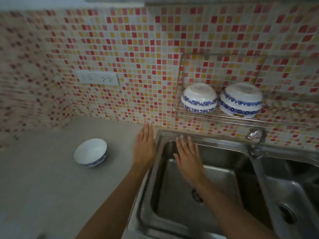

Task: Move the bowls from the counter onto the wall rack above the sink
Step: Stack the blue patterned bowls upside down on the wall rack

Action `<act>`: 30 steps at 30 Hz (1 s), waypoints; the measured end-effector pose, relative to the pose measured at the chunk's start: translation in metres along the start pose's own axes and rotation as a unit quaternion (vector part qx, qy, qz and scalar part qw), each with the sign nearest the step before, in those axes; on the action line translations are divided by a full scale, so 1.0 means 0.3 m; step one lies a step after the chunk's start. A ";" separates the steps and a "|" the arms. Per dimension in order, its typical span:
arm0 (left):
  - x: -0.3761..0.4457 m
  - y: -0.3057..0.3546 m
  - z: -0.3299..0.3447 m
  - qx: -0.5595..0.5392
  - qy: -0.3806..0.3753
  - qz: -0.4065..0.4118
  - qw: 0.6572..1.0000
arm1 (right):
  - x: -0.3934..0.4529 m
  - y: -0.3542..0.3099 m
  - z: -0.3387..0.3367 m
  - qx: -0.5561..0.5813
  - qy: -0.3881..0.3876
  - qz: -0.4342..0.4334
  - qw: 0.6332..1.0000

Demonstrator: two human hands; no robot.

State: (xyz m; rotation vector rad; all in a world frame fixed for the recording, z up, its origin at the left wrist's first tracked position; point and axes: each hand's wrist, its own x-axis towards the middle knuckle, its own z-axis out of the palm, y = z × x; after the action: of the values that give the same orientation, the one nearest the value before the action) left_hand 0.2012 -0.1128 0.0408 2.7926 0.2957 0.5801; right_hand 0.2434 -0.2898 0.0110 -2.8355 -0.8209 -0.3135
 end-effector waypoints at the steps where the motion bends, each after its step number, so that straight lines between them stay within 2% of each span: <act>1: -0.035 -0.079 -0.014 0.001 -0.004 -0.031 1.000 | 0.013 -0.070 0.023 0.009 -0.017 -0.012 1.000; 4: -0.143 -0.303 -0.056 0.016 -0.034 -0.109 0.993 | 0.043 -0.289 0.109 0.041 -0.095 -0.050 0.993; 9: -0.244 -0.672 -0.159 0.028 -0.018 -0.231 0.972 | 0.131 -0.614 0.195 0.110 -0.139 -0.083 0.981; 12: -0.299 -0.861 -0.190 -0.011 -0.017 -0.327 0.945 | 0.180 -0.774 0.246 0.195 -0.180 -0.031 0.964; 15: -0.332 -0.999 -0.186 -0.115 -0.025 -0.399 0.909 | 0.230 -0.899 0.303 0.276 -0.218 0.042 0.935; 18: -0.325 -1.076 -0.178 -0.194 -0.027 -0.440 0.876 | 0.282 -0.989 0.347 0.325 -0.245 0.116 0.906; 22: -0.282 -1.117 -0.164 -0.246 -0.014 -0.470 0.848 | 0.339 -1.082 0.390 0.394 -0.298 0.205 0.845; 30: -0.278 -1.105 -0.087 -0.340 0.004 -0.518 0.785 | 0.334 -1.141 0.440 0.450 -0.328 0.249 0.792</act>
State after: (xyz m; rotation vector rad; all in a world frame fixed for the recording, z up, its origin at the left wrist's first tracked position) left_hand 0.0684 0.1842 -0.0670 1.5627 1.2183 0.2981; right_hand 0.1606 0.0755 -0.0547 -2.0391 -0.1425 0.9329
